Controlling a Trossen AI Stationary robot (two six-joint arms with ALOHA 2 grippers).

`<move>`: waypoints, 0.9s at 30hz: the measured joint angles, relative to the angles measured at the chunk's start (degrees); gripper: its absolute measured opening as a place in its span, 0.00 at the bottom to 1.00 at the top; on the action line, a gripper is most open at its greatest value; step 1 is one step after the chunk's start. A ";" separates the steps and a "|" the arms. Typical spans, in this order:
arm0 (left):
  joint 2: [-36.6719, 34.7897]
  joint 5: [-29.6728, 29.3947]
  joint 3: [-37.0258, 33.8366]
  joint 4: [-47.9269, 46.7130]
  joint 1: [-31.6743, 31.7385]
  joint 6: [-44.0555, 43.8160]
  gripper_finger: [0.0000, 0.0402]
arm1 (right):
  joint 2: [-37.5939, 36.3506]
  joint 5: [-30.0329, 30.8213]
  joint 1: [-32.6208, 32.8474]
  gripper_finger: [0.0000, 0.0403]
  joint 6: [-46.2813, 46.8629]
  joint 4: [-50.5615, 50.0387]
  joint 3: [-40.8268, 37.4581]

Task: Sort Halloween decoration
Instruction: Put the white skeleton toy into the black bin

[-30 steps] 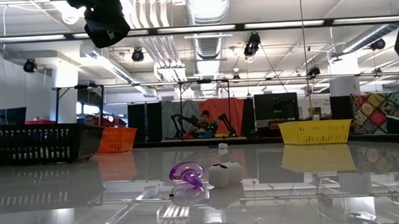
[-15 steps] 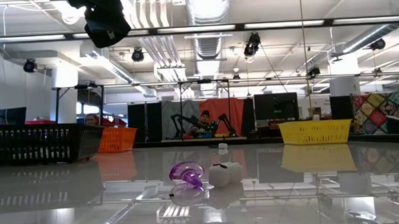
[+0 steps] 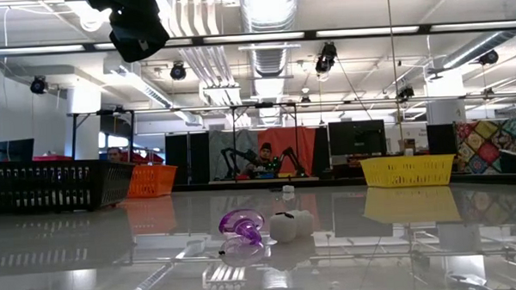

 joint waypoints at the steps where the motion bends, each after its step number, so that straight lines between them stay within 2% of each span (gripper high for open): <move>1: 0.00 0.00 0.00 0.00 0.00 0.07 0.32 | 0.00 -0.15 0.01 0.07 0.27 -0.05 0.00; 10: -0.06 0.01 0.00 0.00 0.29 0.61 0.32 | -4.14 -0.93 -1.47 0.04 4.54 -0.52 -0.21; 18: -1.33 0.02 0.00 1.97 3.17 1.67 0.32 | -9.41 3.97 -9.63 0.03 5.46 -0.88 -0.27; 23: -2.10 0.37 0.04 4.04 4.50 2.14 0.32 | -8.68 5.55 -15.50 0.03 -0.58 -0.44 2.42; 27: -1.93 0.39 0.04 6.83 4.92 3.58 0.32 | -7.91 7.06 -20.25 0.03 -10.09 -0.55 6.91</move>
